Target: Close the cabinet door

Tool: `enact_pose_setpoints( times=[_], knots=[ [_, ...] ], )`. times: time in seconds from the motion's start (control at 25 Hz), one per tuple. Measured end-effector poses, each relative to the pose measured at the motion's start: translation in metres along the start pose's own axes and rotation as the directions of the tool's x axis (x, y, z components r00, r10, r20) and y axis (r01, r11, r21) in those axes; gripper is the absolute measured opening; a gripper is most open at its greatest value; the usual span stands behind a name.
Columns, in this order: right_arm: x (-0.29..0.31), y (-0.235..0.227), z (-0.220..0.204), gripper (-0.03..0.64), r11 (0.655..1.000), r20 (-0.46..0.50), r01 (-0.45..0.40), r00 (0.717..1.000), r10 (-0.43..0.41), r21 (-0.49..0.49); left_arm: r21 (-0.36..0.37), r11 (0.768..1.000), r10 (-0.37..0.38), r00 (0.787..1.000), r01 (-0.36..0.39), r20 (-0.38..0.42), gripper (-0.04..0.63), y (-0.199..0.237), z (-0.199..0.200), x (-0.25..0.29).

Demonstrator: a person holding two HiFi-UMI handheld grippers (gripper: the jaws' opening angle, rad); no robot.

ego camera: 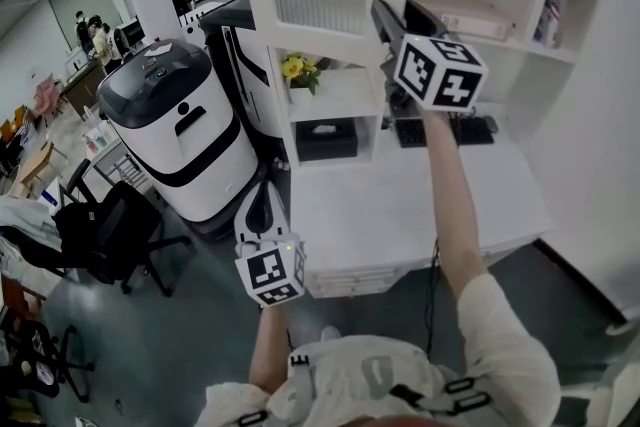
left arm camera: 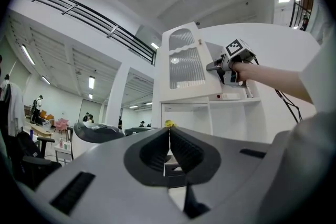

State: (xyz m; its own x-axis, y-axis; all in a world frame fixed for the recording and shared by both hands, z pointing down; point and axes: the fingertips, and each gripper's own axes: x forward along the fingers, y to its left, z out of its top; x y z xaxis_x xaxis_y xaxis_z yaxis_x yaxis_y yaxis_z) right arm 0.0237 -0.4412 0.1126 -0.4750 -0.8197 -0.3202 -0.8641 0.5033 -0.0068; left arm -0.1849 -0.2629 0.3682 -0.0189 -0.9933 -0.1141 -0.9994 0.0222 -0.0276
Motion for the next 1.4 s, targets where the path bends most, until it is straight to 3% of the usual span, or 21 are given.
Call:
enact_pose_setpoints(
  times=[0.6,0.8,1.4],
  knots=[
    [0.009,-0.017,0.001,0.17,0.993,0.019,0.1,0.995,-0.1,-0.058,-0.006,1.0,0.002,1.0,-0.002,0.002,0.006,0.01,-0.001,0.014],
    [0.01,-0.022,0.001,0.17,0.972,0.02,0.172,0.985,-0.171,-0.163,-0.009,1.0,-0.006,1.0,0.006,-0.006,0.006,0.01,-0.004,0.019],
    [0.026,-0.039,-0.003,0.173,0.979,0.01,0.169,0.986,-0.169,-0.117,-0.011,1.0,0.005,1.0,-0.005,-0.024,0.006,0.012,-0.012,0.029]
  ],
)
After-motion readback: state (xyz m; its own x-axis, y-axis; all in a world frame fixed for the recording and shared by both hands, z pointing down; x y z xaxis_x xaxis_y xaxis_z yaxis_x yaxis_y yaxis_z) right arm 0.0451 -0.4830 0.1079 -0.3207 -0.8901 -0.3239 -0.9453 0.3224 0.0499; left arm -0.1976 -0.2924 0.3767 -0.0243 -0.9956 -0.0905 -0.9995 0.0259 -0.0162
